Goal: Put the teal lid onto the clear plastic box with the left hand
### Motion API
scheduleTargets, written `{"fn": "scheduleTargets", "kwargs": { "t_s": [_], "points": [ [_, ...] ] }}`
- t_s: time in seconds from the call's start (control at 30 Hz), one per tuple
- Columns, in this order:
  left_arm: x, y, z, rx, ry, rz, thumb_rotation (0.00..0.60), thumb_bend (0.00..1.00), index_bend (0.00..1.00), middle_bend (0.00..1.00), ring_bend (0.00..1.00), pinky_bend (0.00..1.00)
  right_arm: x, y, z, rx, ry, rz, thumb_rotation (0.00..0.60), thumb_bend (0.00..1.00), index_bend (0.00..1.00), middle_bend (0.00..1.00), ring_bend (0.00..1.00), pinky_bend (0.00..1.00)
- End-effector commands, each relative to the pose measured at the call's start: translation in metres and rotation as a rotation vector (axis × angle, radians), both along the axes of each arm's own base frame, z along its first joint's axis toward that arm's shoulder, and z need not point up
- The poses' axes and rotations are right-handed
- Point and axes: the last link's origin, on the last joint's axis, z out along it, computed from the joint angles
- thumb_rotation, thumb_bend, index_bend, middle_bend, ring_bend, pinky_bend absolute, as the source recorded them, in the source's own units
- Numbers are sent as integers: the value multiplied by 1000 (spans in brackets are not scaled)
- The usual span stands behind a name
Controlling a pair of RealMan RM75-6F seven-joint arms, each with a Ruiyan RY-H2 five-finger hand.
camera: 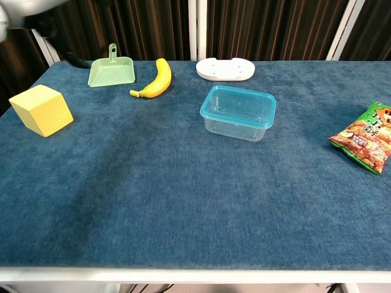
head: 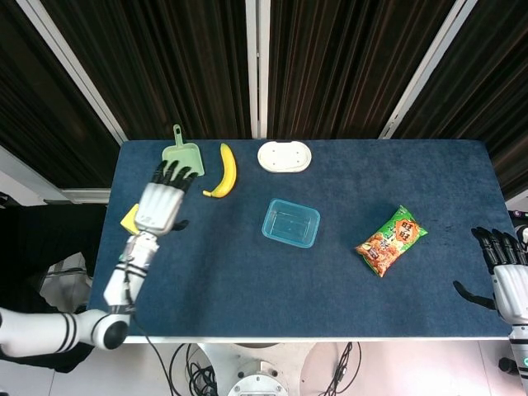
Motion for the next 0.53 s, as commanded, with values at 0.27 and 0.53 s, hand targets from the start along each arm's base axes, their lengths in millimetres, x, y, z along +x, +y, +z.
{"fn": "scheduleTargets", "kwargs": {
  "t_s": [0.27, 0.53],
  "points": [
    [-131, -106, 67, 177, -11, 180, 600, 9, 148, 117, 0, 16, 13, 0, -8, -14, -16, 72, 600, 126, 0, 11, 0, 0],
    [-142, -154, 76, 192, -43, 208, 600, 9, 145, 109, 0, 16, 23, 9, -12, -6, -11, 64, 600, 127, 0, 17, 0, 0]
  ]
}}
